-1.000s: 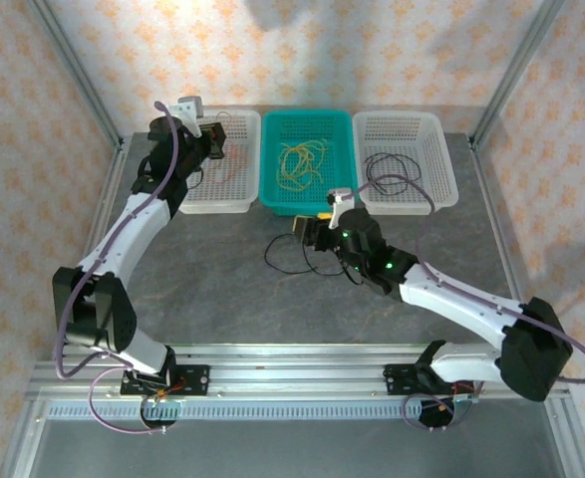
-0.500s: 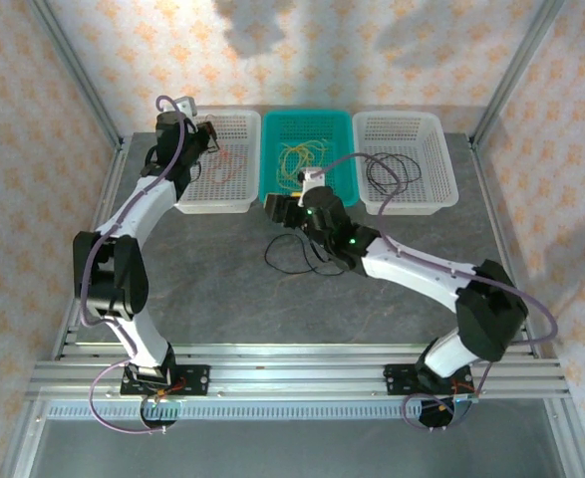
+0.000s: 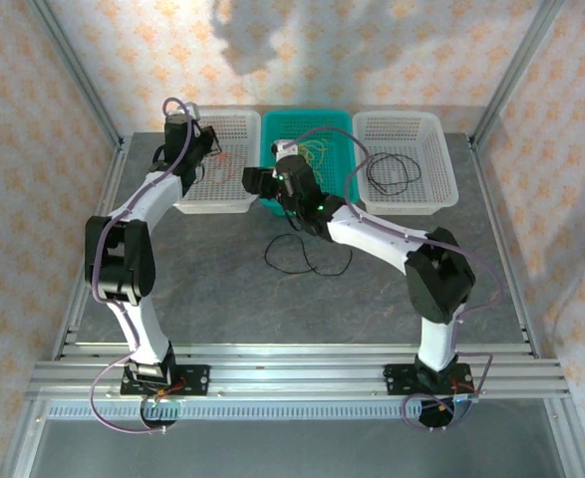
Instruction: Untangle the cables
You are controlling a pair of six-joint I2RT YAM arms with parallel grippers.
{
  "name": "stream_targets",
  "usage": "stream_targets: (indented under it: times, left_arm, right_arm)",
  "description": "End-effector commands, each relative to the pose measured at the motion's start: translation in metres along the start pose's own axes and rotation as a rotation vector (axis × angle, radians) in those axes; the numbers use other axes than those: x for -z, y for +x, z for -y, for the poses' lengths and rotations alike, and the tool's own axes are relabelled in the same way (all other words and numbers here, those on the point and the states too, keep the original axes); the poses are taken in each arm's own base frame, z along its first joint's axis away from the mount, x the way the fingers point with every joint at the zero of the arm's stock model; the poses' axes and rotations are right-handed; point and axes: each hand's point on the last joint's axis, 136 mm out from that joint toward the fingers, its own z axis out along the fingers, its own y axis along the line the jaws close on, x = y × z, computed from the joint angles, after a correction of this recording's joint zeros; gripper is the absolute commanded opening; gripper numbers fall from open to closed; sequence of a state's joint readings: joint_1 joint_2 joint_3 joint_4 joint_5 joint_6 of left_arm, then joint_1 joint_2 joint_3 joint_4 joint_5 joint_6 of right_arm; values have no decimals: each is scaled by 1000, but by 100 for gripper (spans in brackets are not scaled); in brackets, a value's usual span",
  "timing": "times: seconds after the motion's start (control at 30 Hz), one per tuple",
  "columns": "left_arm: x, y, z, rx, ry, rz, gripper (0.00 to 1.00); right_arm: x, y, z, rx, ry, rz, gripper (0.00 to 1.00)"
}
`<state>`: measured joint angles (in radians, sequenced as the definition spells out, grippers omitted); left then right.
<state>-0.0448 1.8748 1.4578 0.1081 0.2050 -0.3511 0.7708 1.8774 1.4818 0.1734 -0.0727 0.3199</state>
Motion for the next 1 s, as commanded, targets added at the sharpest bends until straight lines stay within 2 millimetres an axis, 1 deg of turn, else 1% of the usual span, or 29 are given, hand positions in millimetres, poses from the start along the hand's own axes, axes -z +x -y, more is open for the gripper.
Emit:
stream_targets:
  times: [0.0,0.13,0.17,0.23,0.27,0.33,0.47,0.5,0.57,0.6,0.63,0.73,0.83,0.97]
  left_arm:
    - [-4,-4,-6,15,-30,-4,0]
    - [-6,2,-11,11,-52,-27,0]
    - [-15,16,-19,11,-73,-59,0]
    - [-17,22,-23,11,-95,-78,0]
    - [-17,24,-25,10,-100,-84,2]
    - [-14,22,-25,10,-102,-80,14]
    - [-9,17,-22,3,-101,-82,48]
    - [-7,16,-19,0,-95,-84,55]
    - [-7,19,-17,-9,-93,-95,65]
    - [4,4,-9,-18,-84,-70,69]
    - [7,3,-6,-27,-87,-73,71]
    - [20,-1,3,-56,-84,-64,74]
    - [40,-1,18,-89,-67,-49,74]
    - [73,6,36,-152,-71,-35,74]
  right_arm:
    - [-16,-6,0,13,-12,-16,63]
    - [-34,-3,1,8,-20,-36,61]
    - [-38,-3,0,9,-21,-40,61]
    - [-44,-2,0,13,-20,-51,61]
    - [-45,-2,0,14,-19,-53,62]
    - [-45,-1,0,14,-17,-53,62]
    - [-40,-2,3,21,0,-50,61]
    - [-37,-3,4,23,5,-47,61]
    - [-32,-5,7,25,20,-36,61]
    - [-28,-7,8,28,25,-26,61]
    - [-23,-10,9,27,29,-12,61]
    - [-7,-17,10,32,34,20,62]
    - [10,-20,15,36,56,28,63]
    - [43,-20,25,29,74,59,65]
